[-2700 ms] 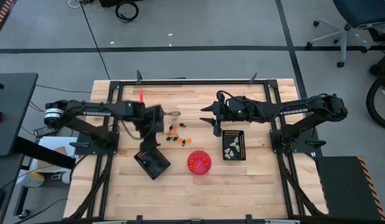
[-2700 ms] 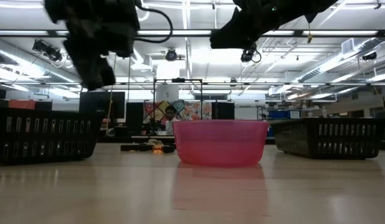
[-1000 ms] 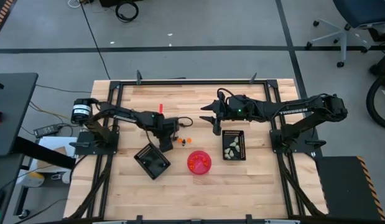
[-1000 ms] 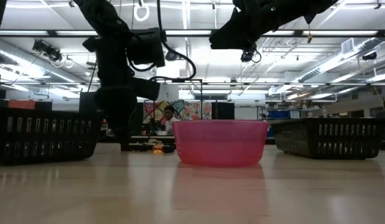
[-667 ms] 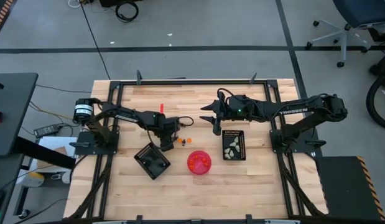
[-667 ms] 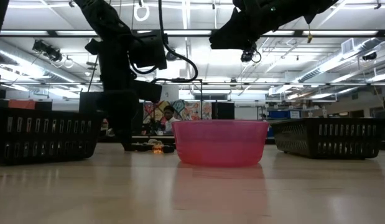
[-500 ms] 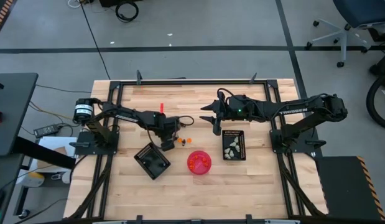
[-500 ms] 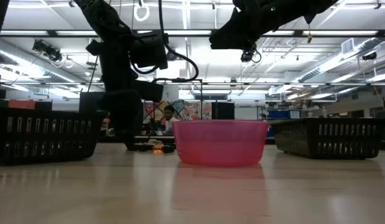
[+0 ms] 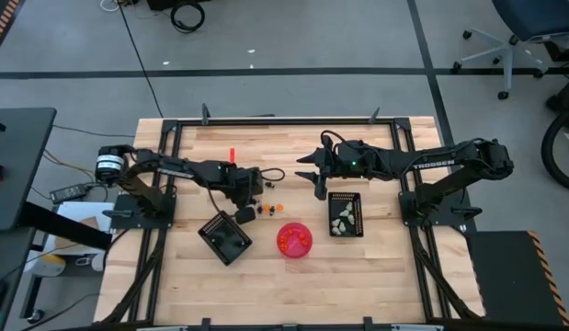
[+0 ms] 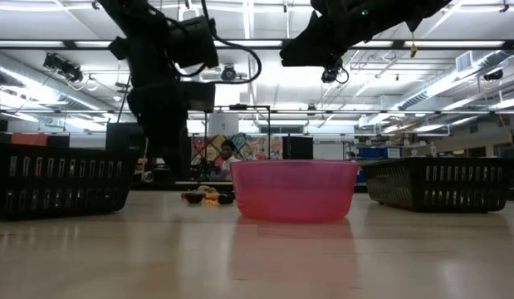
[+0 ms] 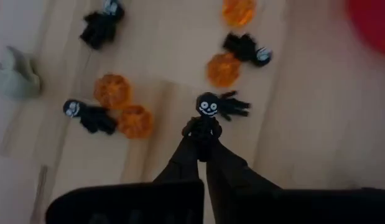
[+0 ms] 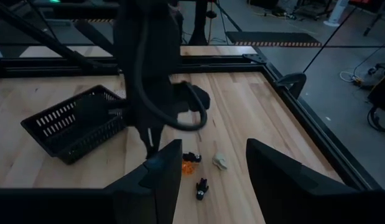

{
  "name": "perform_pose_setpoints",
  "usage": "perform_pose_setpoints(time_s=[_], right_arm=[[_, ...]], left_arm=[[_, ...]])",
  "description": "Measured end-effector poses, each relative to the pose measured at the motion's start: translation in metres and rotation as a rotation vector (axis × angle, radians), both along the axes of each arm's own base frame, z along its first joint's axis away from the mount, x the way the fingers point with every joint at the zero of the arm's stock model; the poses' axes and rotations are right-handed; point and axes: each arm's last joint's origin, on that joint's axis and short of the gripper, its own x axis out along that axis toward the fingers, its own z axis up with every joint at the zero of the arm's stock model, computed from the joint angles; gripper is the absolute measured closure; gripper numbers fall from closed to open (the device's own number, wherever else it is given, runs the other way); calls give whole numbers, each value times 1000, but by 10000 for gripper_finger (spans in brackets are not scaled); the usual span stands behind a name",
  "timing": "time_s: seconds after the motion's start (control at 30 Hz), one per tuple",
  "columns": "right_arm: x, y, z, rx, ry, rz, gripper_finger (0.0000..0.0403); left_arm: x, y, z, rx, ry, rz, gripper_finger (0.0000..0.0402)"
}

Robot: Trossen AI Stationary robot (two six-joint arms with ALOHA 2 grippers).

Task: Sort Halloween decoration
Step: Put the black skeleton toy into the bottom black bin

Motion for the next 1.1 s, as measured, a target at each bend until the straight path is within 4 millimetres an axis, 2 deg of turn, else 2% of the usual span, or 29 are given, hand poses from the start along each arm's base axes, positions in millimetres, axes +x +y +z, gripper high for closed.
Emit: perform_pose_setpoints(time_s=[0.17, 0.33, 0.4, 0.5, 0.67, 0.77, 1.0, 1.1], right_arm=[[0, 1, 0, 1, 3, 4, 220], [0, 2, -1, 2, 6, 9, 220], [0, 2, -1, 0, 9, 10, 220], [0, 2, -1, -14, 11, 15, 220], [0, 1, -1, -15, 10, 15, 220], [0, 2, -1, -13, 10, 15, 220], [0, 2, 0, -15, 7, 16, 220], [0, 2, 0, -14, 6, 15, 220]], left_arm=[[-10, -7, 17, -103, -29, -65, 401], [-23, -33, 31, -328, -33, -326, 401], [-31, -46, 31, -363, 13, -432, 401], [-40, -63, 23, -328, 107, -519, 401], [-47, -76, 4, -233, 213, -434, 397], [-47, -79, -5, -216, 232, -358, 377], [-46, -82, -7, -243, 223, -331, 298], [-46, -83, -3, -291, 225, -348, 281]])
